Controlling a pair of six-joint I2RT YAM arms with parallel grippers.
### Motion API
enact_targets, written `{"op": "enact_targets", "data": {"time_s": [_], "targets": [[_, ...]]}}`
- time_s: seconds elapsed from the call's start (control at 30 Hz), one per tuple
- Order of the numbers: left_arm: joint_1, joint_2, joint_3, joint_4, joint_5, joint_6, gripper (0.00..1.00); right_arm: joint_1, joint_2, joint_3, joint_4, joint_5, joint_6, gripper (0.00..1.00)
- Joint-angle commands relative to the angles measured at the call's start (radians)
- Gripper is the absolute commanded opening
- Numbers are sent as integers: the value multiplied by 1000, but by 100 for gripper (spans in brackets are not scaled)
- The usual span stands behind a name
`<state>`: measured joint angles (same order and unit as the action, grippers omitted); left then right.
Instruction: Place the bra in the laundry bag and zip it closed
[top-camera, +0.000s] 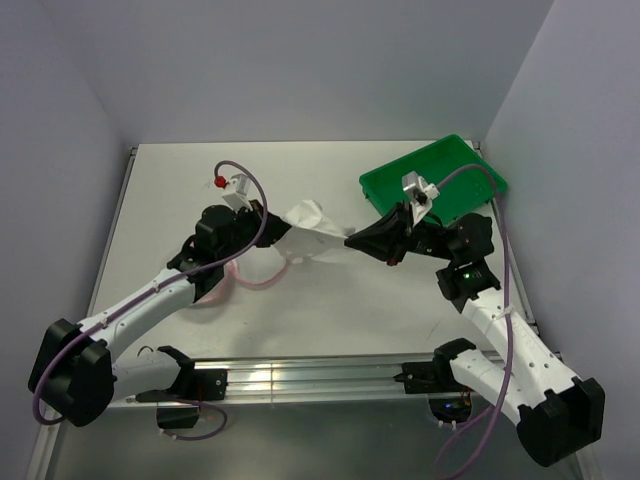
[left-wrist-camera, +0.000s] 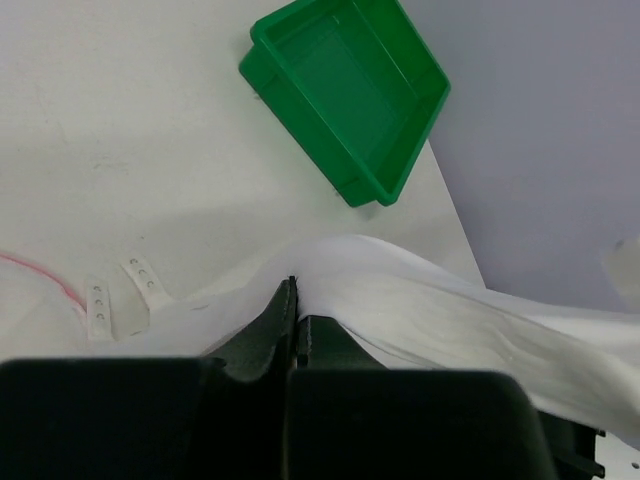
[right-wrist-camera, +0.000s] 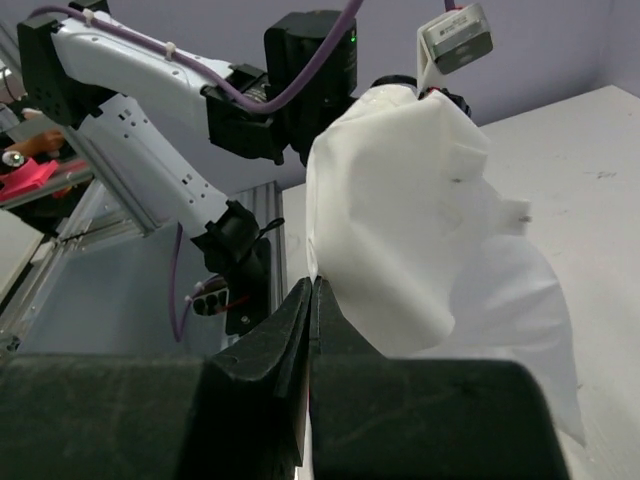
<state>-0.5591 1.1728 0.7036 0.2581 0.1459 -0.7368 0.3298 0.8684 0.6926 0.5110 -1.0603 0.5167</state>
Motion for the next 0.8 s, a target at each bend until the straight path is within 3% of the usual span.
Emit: {"op": "enact_targets", "data": {"time_s": [0.0,0.2,0.37,0.57,0.67,0.77], "targets": [[14,-21,59,-20,6,-30,0,37,-55,-59,36,50,-25,1],[14,-56,66,-16,-35,-47,0,49,-89,-225,184,53,71,11],[14,-74,80,-3,-16,-59,0,58,-114,-238,35,121,-15,23],[14,-101,85,38,37,-90,0,60,-147,-249,-45,319,-47,69],[11,-119,88,21,9,-79,0,58,-141,-225,-69,355,-44,83],[13,-134,82,13,7,-76,0,60,-100,-156,-132,387,-64,91]]}}
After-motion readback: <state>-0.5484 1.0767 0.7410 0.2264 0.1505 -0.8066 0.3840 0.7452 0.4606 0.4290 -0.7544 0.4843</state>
